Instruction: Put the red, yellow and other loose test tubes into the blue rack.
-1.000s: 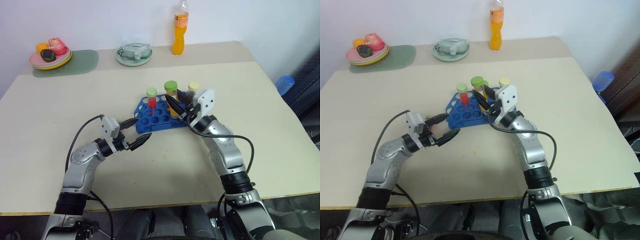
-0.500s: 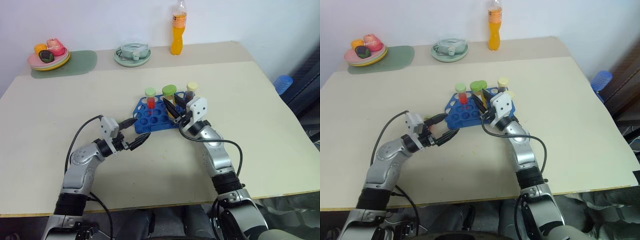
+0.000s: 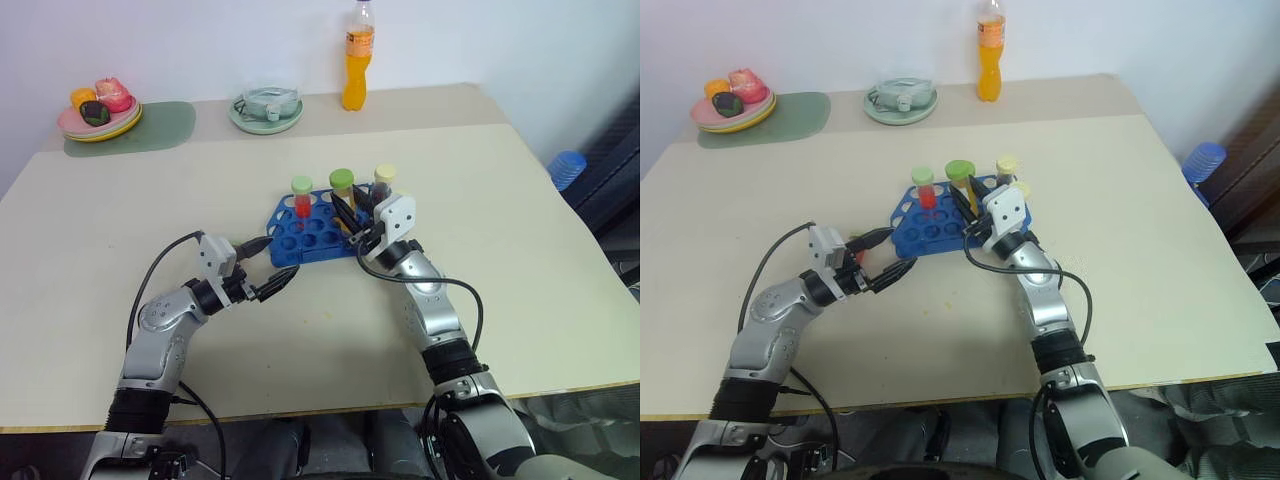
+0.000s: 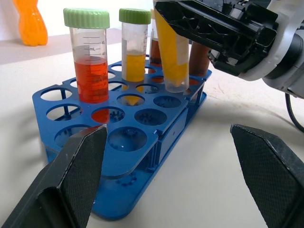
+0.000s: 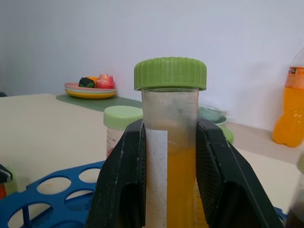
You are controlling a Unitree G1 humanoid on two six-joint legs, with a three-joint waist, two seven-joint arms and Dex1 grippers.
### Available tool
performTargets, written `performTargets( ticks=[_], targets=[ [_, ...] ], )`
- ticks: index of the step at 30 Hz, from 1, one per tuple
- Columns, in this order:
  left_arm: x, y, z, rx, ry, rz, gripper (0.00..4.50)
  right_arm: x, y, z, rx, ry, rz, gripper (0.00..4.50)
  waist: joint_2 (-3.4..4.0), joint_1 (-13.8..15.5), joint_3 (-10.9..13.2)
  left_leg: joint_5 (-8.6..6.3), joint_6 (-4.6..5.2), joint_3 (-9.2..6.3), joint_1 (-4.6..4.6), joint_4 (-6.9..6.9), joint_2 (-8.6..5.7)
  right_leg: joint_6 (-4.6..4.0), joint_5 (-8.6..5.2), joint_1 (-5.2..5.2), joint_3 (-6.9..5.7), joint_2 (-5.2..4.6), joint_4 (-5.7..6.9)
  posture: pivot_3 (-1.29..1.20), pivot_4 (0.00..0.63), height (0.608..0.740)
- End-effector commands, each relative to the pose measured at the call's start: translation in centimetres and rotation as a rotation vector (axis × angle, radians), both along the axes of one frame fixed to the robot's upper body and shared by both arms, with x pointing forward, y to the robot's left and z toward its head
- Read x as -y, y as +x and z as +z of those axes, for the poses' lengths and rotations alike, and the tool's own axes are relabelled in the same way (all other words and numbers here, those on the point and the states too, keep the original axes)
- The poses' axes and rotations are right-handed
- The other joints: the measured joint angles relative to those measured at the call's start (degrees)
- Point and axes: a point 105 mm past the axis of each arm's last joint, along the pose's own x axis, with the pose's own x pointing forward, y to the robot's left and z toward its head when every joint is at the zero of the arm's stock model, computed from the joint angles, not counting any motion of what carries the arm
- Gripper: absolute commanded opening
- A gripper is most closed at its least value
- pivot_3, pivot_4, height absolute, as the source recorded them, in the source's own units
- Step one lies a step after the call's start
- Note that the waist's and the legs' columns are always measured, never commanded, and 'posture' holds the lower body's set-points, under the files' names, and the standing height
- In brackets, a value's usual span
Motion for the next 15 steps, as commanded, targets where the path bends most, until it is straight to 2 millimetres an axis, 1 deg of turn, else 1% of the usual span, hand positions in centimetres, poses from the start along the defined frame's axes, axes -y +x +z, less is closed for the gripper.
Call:
performTargets(
  ticks=[1, 7, 11, 15],
  targets=[
    [-0.2, -0.2, 1.3, 0.054, -0.016, -0.001, 4.25, -0.1, -0.5, -1.6, -0.053, -0.015, 0.014, 0.79, 0.02, 0.0, 0.0, 0.0, 0.0, 0.0, 0.01, 0.0, 0.0, 0.0, 0.0, 0.0, 0.0, 0.0, 0.0, 0.0, 0.15, 0.74],
    [0.0, -0.1, 1.5, 0.055, -0.018, -0.008, 4.25, -0.7, -1.1, -2.7, -0.078, -0.019, 0.024, 0.79, 0.02, 0.0, -0.1, 0.0, 0.0, 0.0, 0.04, 0.0, 0.0, 0.0, 0.0, 0.03, 0.01, 0.0, 0.0, 0.0, 0.15, 0.74],
    [-0.1, -0.1, 1.6, 0.056, -0.017, -0.009, 4.25, -1.0, -0.8, -2.7, -0.08, -0.022, 0.021, 0.79, 0.03, -0.1, -0.1, 0.0, 0.0, 0.0, 0.06, -0.01, 0.0, 0.0, 0.0, 0.04, 0.01, 0.01, 0.0, 0.0, 0.15, 0.74],
    [-0.1, -0.1, 1.7, 0.057, -0.015, -0.008, 4.25, -0.8, 0.1, -2.8, -0.083, -0.019, -0.003, 0.79, 0.03, -0.1, -0.1, 0.0, 0.0, 0.0, 0.1, -0.01, 0.01, 0.0, 0.0, 0.07, 0.01, 0.01, 0.01, 0.0, 0.15, 0.74]
  ],
)
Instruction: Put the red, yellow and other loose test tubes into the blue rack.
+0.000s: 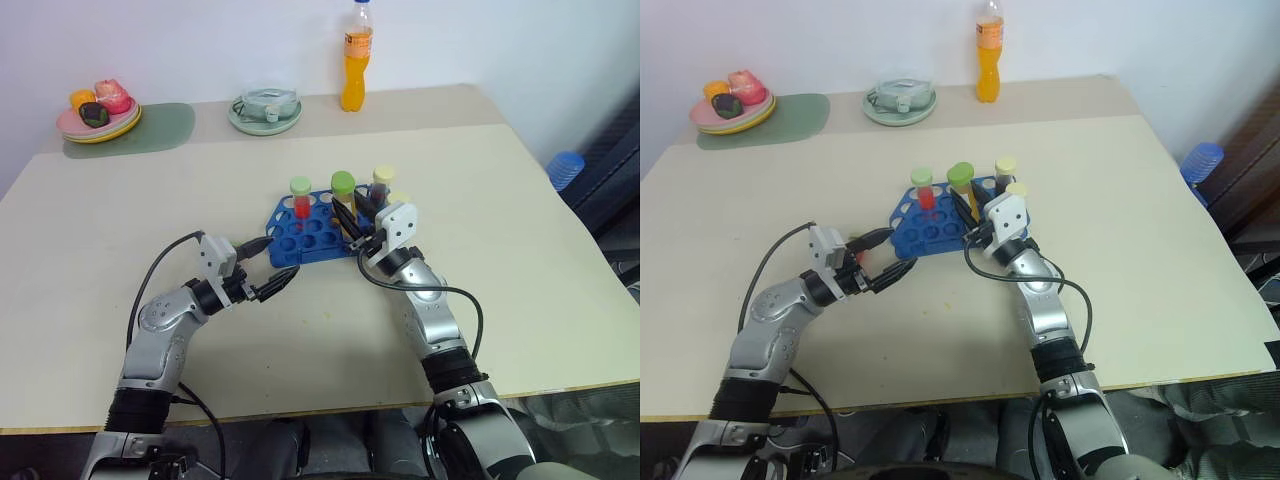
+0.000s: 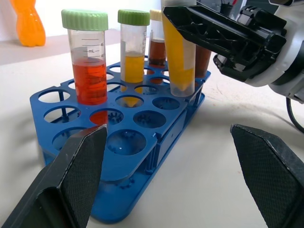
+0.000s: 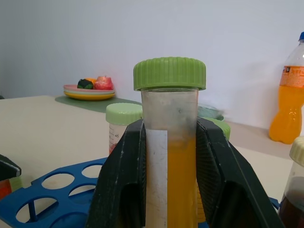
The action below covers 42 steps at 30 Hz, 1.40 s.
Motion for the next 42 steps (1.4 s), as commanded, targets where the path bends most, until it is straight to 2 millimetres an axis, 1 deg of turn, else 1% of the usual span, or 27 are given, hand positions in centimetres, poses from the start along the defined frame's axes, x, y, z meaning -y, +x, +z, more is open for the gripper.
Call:
performTargets(
  ticks=[1, 7, 10, 12, 13, 15, 17, 18, 21, 26, 30, 34, 35, 37, 38, 40, 42],
  targets=[
    [-0.2, -0.1, 1.7, 0.061, -0.014, -0.003, 4.25, 0.0, 0.6, -2.3, -0.08, -0.03, -0.017, 0.79, 0.0, 0.0, 0.0, 0.0, 0.0, 0.0, 0.03, 0.0, 0.01, 0.0, 0.0, 0.03, 0.0, 0.01, 0.0, 0.0, 0.15, 0.74],
    [-0.4, -0.2, 1.8, 0.064, -0.014, 0.012, 4.25, 0.3, 1.0, -2.3, -0.075, -0.012, -0.031, 0.79, 0.0, 0.0, 0.0, 0.01, -0.01, 0.0, 0.07, 0.0, 0.01, 0.0, 0.0, 0.06, 0.01, 0.02, 0.02, 0.0, 0.15, 0.74],
    [-0.5, -0.3, 1.8, 0.063, -0.014, 0.018, 4.25, 0.3, 0.7, -2.0, -0.088, 0.041, 0.024, 0.79, 0.0, 0.0, 0.0, 0.01, -0.01, 0.01, 0.07, 0.0, 0.01, -0.01, 0.0, 0.07, 0.02, 0.01, 0.02, 0.0, 0.15, 0.74],
    [-0.6, -0.4, 1.8, 0.061, -0.016, 0.021, 4.25, 0.3, 0.6, -1.9, -0.079, 0.038, 0.027, 1.81, 0.0, -0.1, 0.0, 0.01, -0.01, 0.0, 0.07, 0.0, 0.02, -0.01, 0.0, 0.06, 0.02, 0.01, 0.01, 0.0, 0.15, 0.74],
    [-0.7, -0.4, 1.7, 0.061, -0.017, 0.024, 4.25, 0.3, 0.6, -1.9, -0.074, 0.033, 0.027, 2.16, 0.01, -0.1, 0.0, 0.01, -0.02, 0.0, 0.07, 0.0, 0.02, -0.01, 0.0, 0.05, 0.02, 0.02, 0.02, 0.0, 0.15, 0.74],
    [-0.8, -0.4, 1.7, 0.06, -0.018, 0.028, 4.25, 0.3, 0.5, -1.8, -0.061, 0.017, 0.019, 3.07, 0.01, -0.1, 0.0, 0.01, -0.02, 0.0, 0.05, 0.0, 0.02, -0.01, 0.0, 0.04, 0.02, 0.02, 0.02, 0.0, 0.15, 0.74],
    [-0.8, -0.4, 1.8, 0.061, -0.02, 0.033, 4.25, 0.3, 0.5, -1.9, -0.049, -0.003, 0.01, 4.15, 0.02, -0.1, 0.0, 0.01, -0.02, 0.0, 0.03, -0.01, 0.02, -0.01, 0.0, 0.02, 0.02, 0.02, 0.01, 0.0, 0.15, 0.74],
    [-0.8, -0.4, 1.8, 0.061, -0.021, 0.035, 4.25, 0.3, 0.5, -1.9, -0.047, -0.008, 0.007, 4.47, 0.03, -0.1, 0.0, 0.01, -0.01, 0.0, 0.0, -0.01, 0.02, -0.01, 0.0, -0.02, 0.02, 0.02, 0.01, 0.0, 0.15, 0.74],
    [-0.9, -0.4, 1.8, 0.064, -0.026, 0.042, 4.25, 0.4, 0.4, -1.9, -0.037, -0.025, 0.003, 4.47, 0.03, 0.0, 0.0, 0.01, -0.02, 0.0, -0.09, 0.0, 0.01, -0.01, 0.0, -0.08, 0.02, 0.01, 0.01, 0.0, 0.15, 0.74],
    [-1.3, 0.0, 2.9, 0.081, -0.092, 0.074, 4.25, 1.1, -0.6, -1.6, 0.007, -0.102, 0.025, 4.47, 0.03, 0.1, 0.0, 0.01, -0.02, 0.0, -0.1, 0.0, 0.01, -0.01, 0.0, -0.09, 0.02, 0.01, 0.01, 0.0, 0.15, 0.74],
    [-2.0, 0.2, 3.4, 0.079, -0.123, 0.136, 4.25, 1.7, -1.6, -1.6, 0.0, -0.144, 0.054, 4.47, 0.02, 0.1, 0.0, 0.01, -0.02, 0.0, -0.12, 0.0, 0.01, -0.01, 0.0, -0.1, 0.02, 0.01, 0.01, 0.0, 0.15, 0.74],
    [-2.0, 0.2, 3.5, 0.076, -0.127, 0.146, 4.25, 1.8, -1.8, -1.5, -0.009, -0.15, 0.058, 4.47, 0.02, 0.2, 0.0, 0.01, -0.02, 0.0, -0.12, 0.01, 0.01, -0.01, 0.0, -0.1, 0.02, 0.0, 0.01, 0.0, 0.15, 0.74],
    [-2.8, 0.2, 3.5, 0.01, -0.122, 0.197, 4.25, 4.1, -3.0, -2.0, -0.046, -0.205, 0.061, 4.47, 0.03, 0.2, 0.0, 0.01, -0.02, 0.0, -0.12, 0.01, 0.01, -0.01, 0.0, -0.1, 0.02, 0.01, 0.01, 0.0, 0.15, 0.74],
    [-4.1, 0.2, 3.6, -0.084, -0.101, 0.299, 4.25, 7.1, -5.3, -2.3, -0.113, -0.268, 0.07, 4.47, 0.03, 1.1, 0.0, -0.01, 0.02, -0.09, -0.28, 0.01, -0.02, -0.01, 0.0, -0.16, 0.02, -0.03, -0.05, 0.0, 0.15, 0.74],
    [-4.6, 0.3, 3.8, -0.118, -0.095, 0.355, 4.25, 8.2, -6.1, -2.1, -0.142, -0.278, 0.075, 4.47, 0.03, 1.4, 0.0, -0.05, 0.09, -0.11, -0.26, 0.02, -0.04, -0.01, 0.0, -0.15, 0.02, -0.02, -0.03, 0.0, 0.15, 0.74],
    [-5.3, 0.4, 3.8, -0.184, -0.068, 0.442, 4.25, 9.5, -7.5, -1.6, -0.166, -0.312, 0.117, 4.47, 0.01, 1.7, 0.1, -0.09, 0.15, -0.01, -0.29, 0.03, -0.09, -0.01, 0.0, -0.14, 0.06, -0.05, -0.2, 0.0, 0.15, 0.74],
    [-5.5, 0.5, 4.7, -0.214, -0.095, 0.476, 4.25, 11.0, -8.6, -0.8, -0.188, -0.356, 0.157, 4.47, 0.04, 1.7, 0.1, -0.08, 0.14, 0.07, -0.21, 0.06, -0.07, 0.0, 0.01, -0.07, 0.09, -0.05, -0.2, 0.0, 0.15, 0.74]
  ],
)
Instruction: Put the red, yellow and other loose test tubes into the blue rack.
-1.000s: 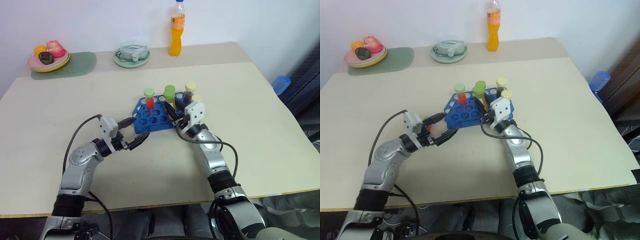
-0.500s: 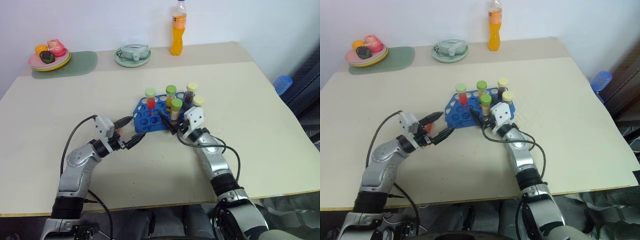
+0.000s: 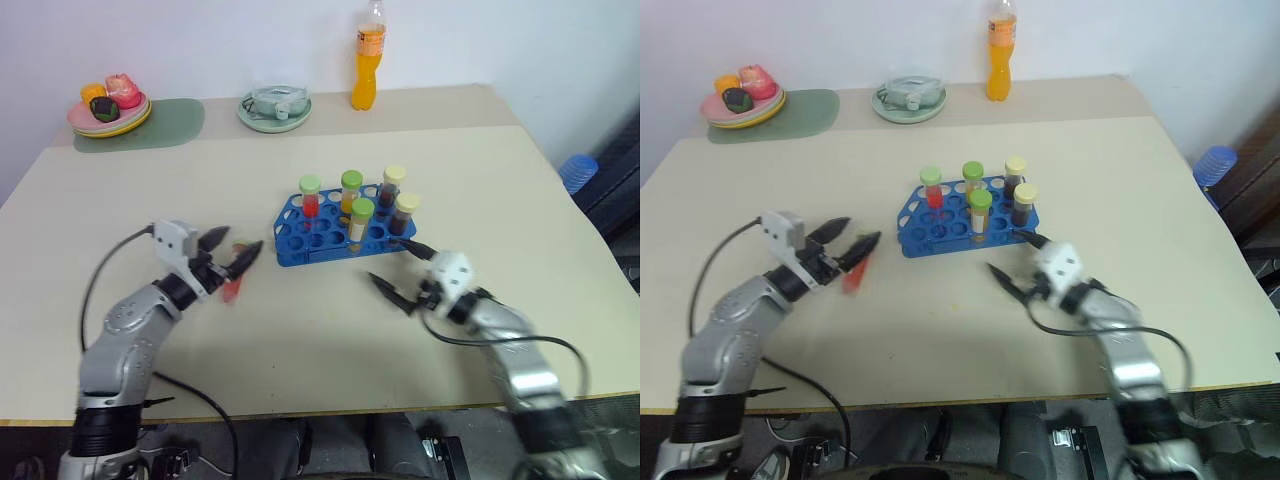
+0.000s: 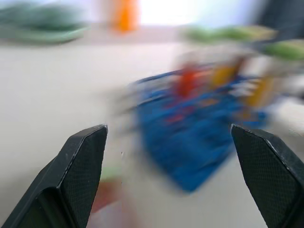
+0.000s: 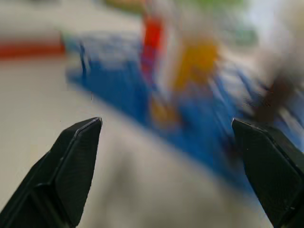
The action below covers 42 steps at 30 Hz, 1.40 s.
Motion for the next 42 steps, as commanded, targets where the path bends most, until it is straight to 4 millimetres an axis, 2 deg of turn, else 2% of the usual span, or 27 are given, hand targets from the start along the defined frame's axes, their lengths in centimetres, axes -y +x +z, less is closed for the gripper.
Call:
performTargets(
  ticks=[1, 5, 11, 15, 20, 27, 39, 42],
  targets=[
    [0.1, 0.2, 2.1, -0.041, -0.04, 0.076, 4.25, 0.6, -1.9, 4.0, 0.055, -0.014, 0.132, 4.47, 0.02, 0.1, 0.0, 0.02, -0.04, 0.02, 0.05, 0.02, 0.03, 0.02, 0.01, 0.06, 0.0, 0.0, 0.02, 0.0, 0.15, 0.74],
    [-0.4, 0.9, 1.4, -0.26, -0.044, 0.172, 4.25, 1.1, -2.6, 5.6, 0.042, -0.034, 0.189, 4.47, -0.03, 0.1, 0.0, 0.08, -0.15, -0.01, 0.18, 0.0, 0.12, 0.04, 0.02, 0.14, -0.02, 0.06, 0.14, 0.0, 0.15, 0.74],
    [0.4, 1.7, 1.9, -0.527, -0.046, 0.136, 4.25, -0.5, -2.9, 7.8, 0.091, -0.012, 0.274, 4.47, -0.17, 0.2, 0.1, 0.07, -0.14, -0.04, 0.06, 0.09, 0.08, 0.05, 0.03, 0.09, -0.08, 0.03, 0.14, 0.0, 0.15, 0.74],
    [0.7, 2.2, 1.8, -0.585, -0.014, 0.106, 4.25, -1.4, -2.9, 7.9, 0.094, -0.002, 0.304, 4.47, -0.17, 0.0, 0.1, 0.08, -0.15, -0.03, 0.06, 0.0, 0.09, 0.05, 0.03, 0.0, -0.08, 0.03, 0.15, 0.0, 0.15, 0.74],
    [1.2, 2.6, 0.8, -0.664, 0.036, 0.117, 4.25, -2.5, -2.7, 7.8, 0.099, 0.012, 0.329, 4.47, -0.17, 0.2, 0.1, 0.08, -0.16, -0.03, 0.04, 0.03, 0.08, 0.05, 0.03, -0.01, -0.07, 0.02, 0.15, 0.0, 0.15, 0.74],
    [1.9, 3.5, 1.0, -0.717, 0.059, 0.133, 4.25, -3.0, -2.7, 7.6, 0.096, 0.016, 0.336, 4.47, -0.22, 0.2, 0.1, 0.08, -0.16, -0.05, 0.03, 0.07, 0.06, 0.05, 0.03, 0.0, -0.07, 0.01, 0.17, 0.0, 0.15, 0.74],
    [0.6, 3.8, -0.8, -0.909, 0.169, 0.21, 4.25, -3.5, -3.1, 7.9, 0.078, 0.006, 0.362, 4.47, -0.23, 0.1, 0.1, 0.1, -0.18, -0.03, 0.01, 0.1, 0.04, 0.05, 0.03, -0.14, -0.03, 0.0, 0.38, 0.0, 0.15, 0.74],
    [0.7, 3.8, -1.1, -0.921, 0.177, 0.22, 3.38, -3.5, -3.1, 7.9, 0.077, 0.002, 0.361, 4.5, -0.25, 0.1, 0.1, 0.1, -0.18, -0.02, 0.02, 0.11, 0.03, 0.05, 0.03, -0.13, -0.02, -0.01, 0.4, 0.0, 0.15, 0.74]
  ],
)
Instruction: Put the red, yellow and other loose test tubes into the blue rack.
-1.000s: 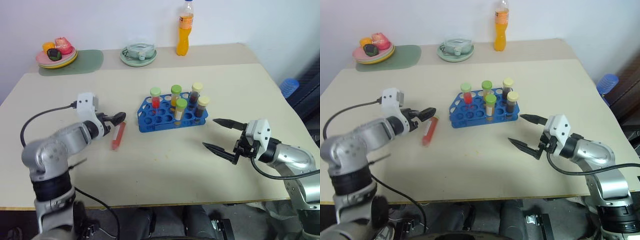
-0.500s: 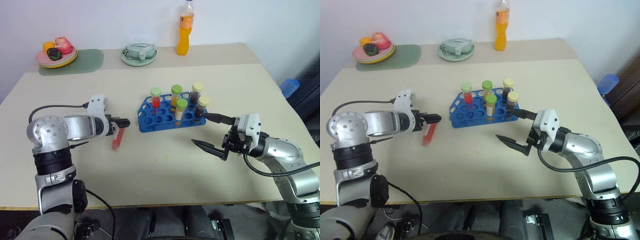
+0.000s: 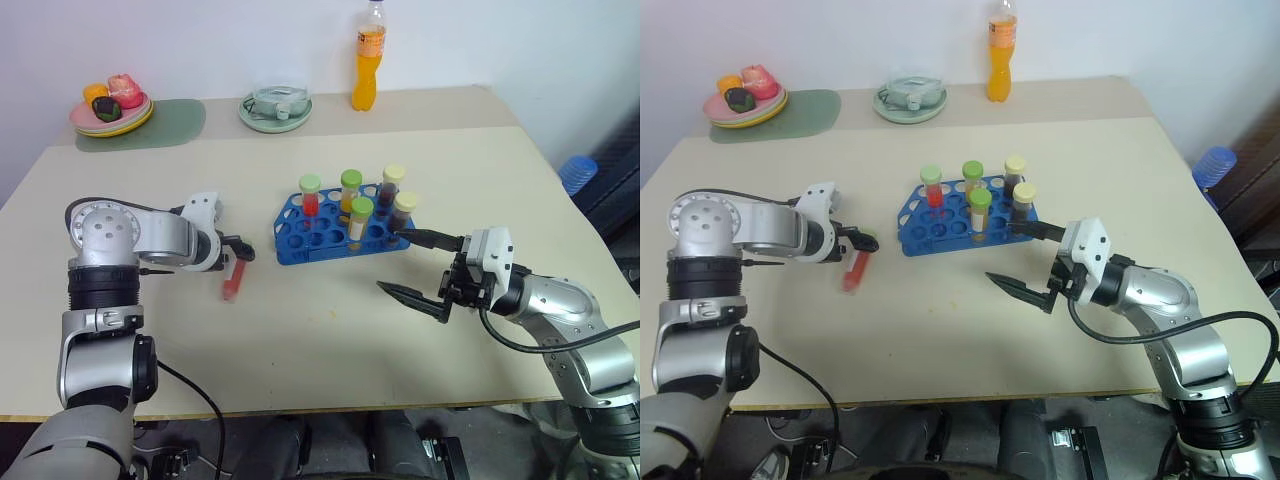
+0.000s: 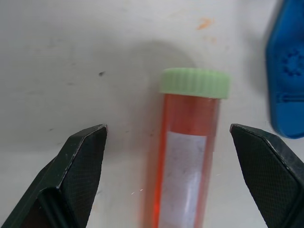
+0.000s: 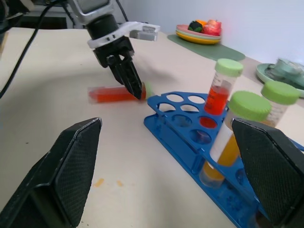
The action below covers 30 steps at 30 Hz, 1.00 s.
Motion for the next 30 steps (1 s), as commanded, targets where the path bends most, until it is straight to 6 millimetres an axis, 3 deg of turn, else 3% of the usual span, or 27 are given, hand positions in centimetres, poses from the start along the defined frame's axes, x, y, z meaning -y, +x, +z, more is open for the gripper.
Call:
performTargets(
  ticks=[1, 5, 10, 14, 17, 19, 23, 27, 30],
  targets=[
    [0.3, 0.0, 0.3, -0.002, 0.0, -0.006, 2.87, -0.4, -0.5, 1.3, 0.051, -0.001, 0.025, 4.5, 0.0, 0.0, 0.0, 0.0, 0.0, 0.0, 0.0, 0.0, 0.0, 0.0, 0.0, -0.01, 0.0, 0.0, 0.03, 0.0, 0.15, 0.74],
    [0.1, 0.1, 0.0, -0.014, 0.002, 0.022, 0.96, -0.5, -0.5, 1.2, 0.047, -0.005, 0.025, 4.5, 0.0, 0.1, 0.0, 0.0, 0.0, 0.0, 0.01, 0.03, -0.01, 0.0, 0.0, -0.02, 0.0, -0.02, 0.13, 0.0, 0.15, 0.74],
    [-0.3, -0.1, 0.1, -0.001, -0.003, 0.042, 0.96, -0.5, -0.4, 1.1, 0.044, -0.012, 0.025, 4.5, 0.0, 0.0, 0.0, 0.0, 0.0, 0.01, 0.02, 0.04, -0.01, 0.0, 0.0, -0.05, 0.01, -0.02, 0.2, 0.0, 0.15, 0.74],
    [-0.5, -0.4, 1.3, 0.081, -0.004, 0.022, 0.96, -0.6, -0.1, 1.0, 0.041, -0.009, 0.026, 4.5, 0.0, -0.1, 0.0, 0.0, 0.0, 0.02, -0.01, 0.04, -0.01, 0.0, 0.0, -0.1, 0.02, -0.03, 0.29, 0.0, 0.15, 0.74],
    [-0.5, -0.4, 4.8, 0.363, 0.004, -0.033, 0.96, -0.9, 0.1, 1.0, 0.038, -0.002, 0.032, 4.5, -0.02, -0.3, 0.0, 0.01, -0.01, 0.05, -0.09, 0.04, -0.01, -0.01, 0.0, -0.21, 0.03, -0.03, 0.31, 0.0, 0.15, 0.74],
    [0.9, -1.0, 6.6, 0.553, -0.037, -0.189, 0.96, -0.9, 0.2, 0.9, 0.033, 0.0, 0.036, 4.5, -0.02, -0.5, 0.0, 0.01, -0.02, 0.14, -0.11, 0.0, 0.01, -0.01, -0.01, -0.3, 0.05, -0.04, 0.33, 0.0, 0.15, 0.74],
    [0.4, -1.7, 7.7, 0.728, 0.016, -0.279, 0.96, -0.8, 0.4, 0.6, 0.017, 0.005, 0.039, 4.5, 0.03, 0.2, 0.0, 0.01, -0.04, 0.23, -0.04, -0.07, 0.02, -0.03, -0.02, -0.25, 0.05, -0.06, 0.23, 0.0, 0.15, 0.74],
    [1.6, -2.7, 9.9, 1.023, -0.037, -0.386, 0.96, -0.5, 0.6, 0.1, 0.005, 0.001, 0.032, 4.5, 0.02, 0.4, 0.0, 0.01, -0.02, 0.19, -0.05, -0.03, 0.02, -0.04, -0.01, -0.1, 0.03, -0.06, 0.06, 0.0, 0.15, 0.74],
    [2.5, -3.2, 9.7, 1.182, -0.009, -0.436, 0.96, -0.2, 0.7, -0.3, 0.0, -0.001, 0.018, 4.5, 0.02, 0.2, 0.0, 0.0, -0.02, 0.17, -0.06, -0.08, 0.05, -0.06, 0.01, -0.06, -0.01, -0.04, -0.13, 0.0, 0.15, 0.74]
  ],
)
